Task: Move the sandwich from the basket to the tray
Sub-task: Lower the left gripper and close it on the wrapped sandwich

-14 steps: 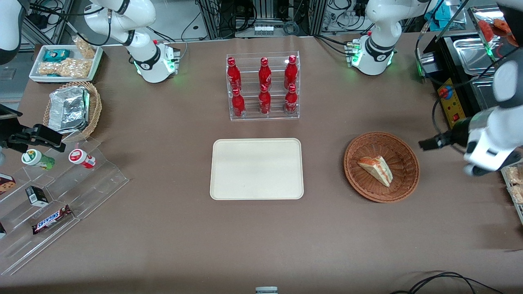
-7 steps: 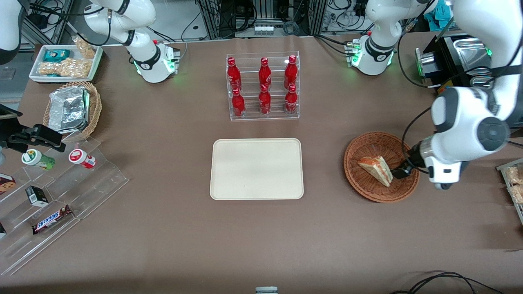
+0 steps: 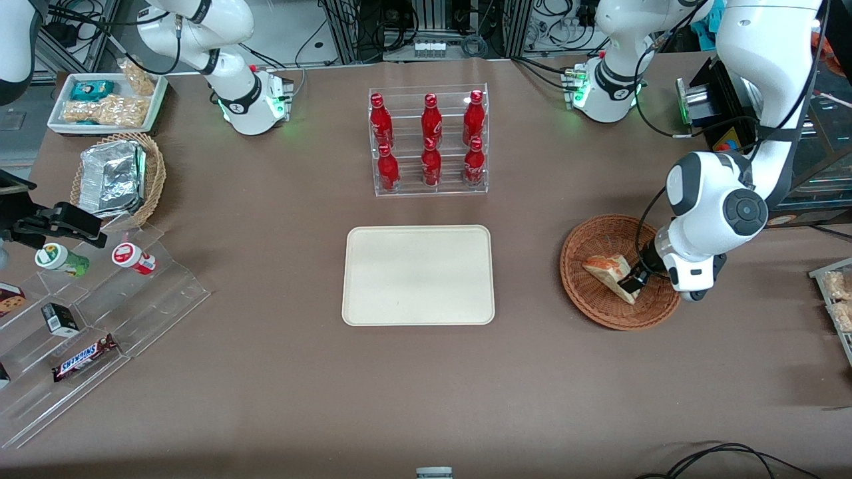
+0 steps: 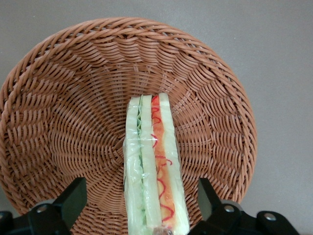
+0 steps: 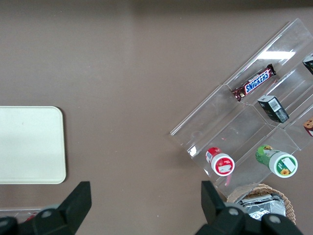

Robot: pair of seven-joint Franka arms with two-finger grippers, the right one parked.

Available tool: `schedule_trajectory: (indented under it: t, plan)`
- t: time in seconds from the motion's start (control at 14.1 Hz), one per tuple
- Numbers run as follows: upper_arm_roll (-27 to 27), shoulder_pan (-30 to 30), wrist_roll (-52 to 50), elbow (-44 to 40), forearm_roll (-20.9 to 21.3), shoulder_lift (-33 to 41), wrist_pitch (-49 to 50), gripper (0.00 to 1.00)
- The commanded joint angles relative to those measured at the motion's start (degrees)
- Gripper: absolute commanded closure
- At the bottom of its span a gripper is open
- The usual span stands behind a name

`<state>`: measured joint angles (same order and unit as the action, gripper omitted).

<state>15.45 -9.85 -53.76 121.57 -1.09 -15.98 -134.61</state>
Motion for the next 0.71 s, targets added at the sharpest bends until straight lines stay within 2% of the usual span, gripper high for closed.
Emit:
schedule_trajectory:
  t: [0.0,0.64]
  plan:
    - [0.1,0.1,-1.1,0.2,-0.1,-0.7,-0.9,0.00]
    - [1.5,0.2,-0.9,0.4,0.6,-4.3,-3.1,0.00]
